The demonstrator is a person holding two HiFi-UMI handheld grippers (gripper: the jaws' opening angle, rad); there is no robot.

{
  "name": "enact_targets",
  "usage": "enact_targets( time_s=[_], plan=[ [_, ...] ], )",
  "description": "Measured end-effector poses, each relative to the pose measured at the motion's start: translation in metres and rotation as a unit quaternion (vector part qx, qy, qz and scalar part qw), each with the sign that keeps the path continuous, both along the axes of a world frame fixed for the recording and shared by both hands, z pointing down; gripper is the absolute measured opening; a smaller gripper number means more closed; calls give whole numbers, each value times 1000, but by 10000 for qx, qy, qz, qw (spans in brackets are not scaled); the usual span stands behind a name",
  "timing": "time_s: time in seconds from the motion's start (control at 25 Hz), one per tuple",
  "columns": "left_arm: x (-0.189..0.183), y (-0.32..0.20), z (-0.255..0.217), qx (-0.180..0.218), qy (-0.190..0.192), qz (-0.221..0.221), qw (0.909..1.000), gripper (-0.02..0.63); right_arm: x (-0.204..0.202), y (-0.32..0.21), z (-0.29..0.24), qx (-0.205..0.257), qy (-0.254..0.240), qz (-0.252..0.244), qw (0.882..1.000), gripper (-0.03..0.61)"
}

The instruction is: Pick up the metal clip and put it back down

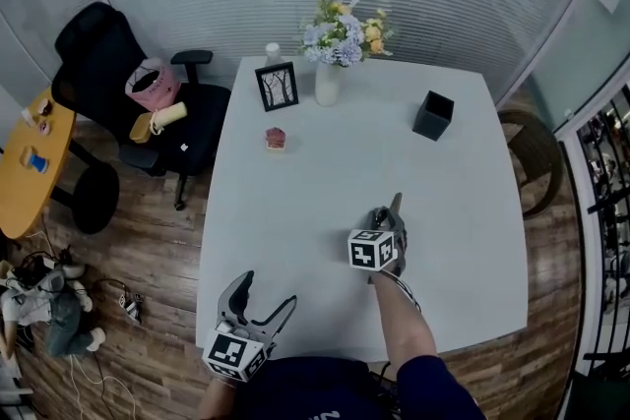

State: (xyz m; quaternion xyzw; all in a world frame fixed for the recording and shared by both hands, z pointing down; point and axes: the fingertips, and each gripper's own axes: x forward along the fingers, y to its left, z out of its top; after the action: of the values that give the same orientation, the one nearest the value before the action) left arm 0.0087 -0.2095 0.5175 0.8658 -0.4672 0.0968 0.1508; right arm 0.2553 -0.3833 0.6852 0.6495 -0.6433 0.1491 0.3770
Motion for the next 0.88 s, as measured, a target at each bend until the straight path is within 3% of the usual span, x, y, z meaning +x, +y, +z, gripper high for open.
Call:
enact_targets(
  time_s=[0.16, 0.28, 0.52, 0.88],
  plan=[
    [-1, 6, 2, 5, 37, 39, 10000, 391, 6, 0, -12, 209, -228, 223, 9993, 102],
    [-2, 10, 3, -74, 131, -3, 9999, 391, 11, 2, -21, 314, -382, 236, 9985, 37],
    [0, 10, -3, 21, 168, -51, 9998, 390, 24, 9, -29, 373, -610, 310, 9970, 37],
    [2, 24, -9, 208, 99, -27, 9997, 388, 10, 23, -99, 1113, -1082, -258, 9875, 37]
  ],
)
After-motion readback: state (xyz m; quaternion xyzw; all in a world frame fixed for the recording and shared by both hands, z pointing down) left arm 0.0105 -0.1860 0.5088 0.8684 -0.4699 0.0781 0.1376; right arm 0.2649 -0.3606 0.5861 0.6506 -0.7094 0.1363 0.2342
